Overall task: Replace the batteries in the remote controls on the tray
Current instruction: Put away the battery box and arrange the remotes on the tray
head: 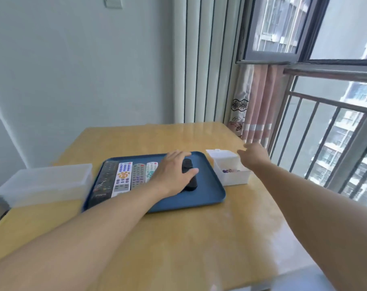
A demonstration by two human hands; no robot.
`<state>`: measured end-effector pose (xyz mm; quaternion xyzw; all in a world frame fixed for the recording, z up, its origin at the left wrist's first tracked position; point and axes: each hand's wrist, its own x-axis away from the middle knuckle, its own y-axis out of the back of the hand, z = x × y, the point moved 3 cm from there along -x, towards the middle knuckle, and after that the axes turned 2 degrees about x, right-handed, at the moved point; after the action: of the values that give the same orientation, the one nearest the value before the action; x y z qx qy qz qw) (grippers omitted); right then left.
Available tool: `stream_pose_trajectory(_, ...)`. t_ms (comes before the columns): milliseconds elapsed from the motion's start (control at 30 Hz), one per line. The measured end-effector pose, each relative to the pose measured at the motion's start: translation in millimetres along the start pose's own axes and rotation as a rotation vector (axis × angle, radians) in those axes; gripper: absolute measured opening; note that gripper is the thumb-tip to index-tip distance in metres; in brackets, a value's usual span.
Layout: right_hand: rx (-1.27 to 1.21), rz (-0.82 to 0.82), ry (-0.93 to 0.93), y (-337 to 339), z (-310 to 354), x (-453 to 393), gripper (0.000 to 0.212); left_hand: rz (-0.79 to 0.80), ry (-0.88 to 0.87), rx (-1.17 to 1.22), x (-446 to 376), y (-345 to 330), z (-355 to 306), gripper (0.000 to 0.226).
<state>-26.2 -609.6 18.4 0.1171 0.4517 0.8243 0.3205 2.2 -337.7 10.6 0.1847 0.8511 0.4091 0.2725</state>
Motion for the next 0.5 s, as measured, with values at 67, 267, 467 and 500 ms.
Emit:
stream_pose_trajectory(67, -0.146, 0.082, -0.076, -4.8, -21.0, -9.2, 0.037, 0.092, 0.048, 0.025, -14.6, -21.9, -20.0, 0.066)
stream_pose_trajectory(267, -0.585, 0.256, -0.212, -20.6, -43.6, -15.2, 0.026, 0.252, 0.147, 0.082, -43.8, -63.1, -49.5, 0.090)
stream_pose_trajectory(467, -0.752, 0.325, -0.106, -22.5, -48.2, -29.3, 0.047, 0.226, 0.257, 0.284, -63.7, -77.0, -46.9, 0.141)
stream_pose_trajectory(500, -0.744, 0.311, -0.068, -21.8, -47.5, -29.5, 0.046, 0.225, 0.259, 0.316, -66.3, -77.7, -45.2, 0.147)
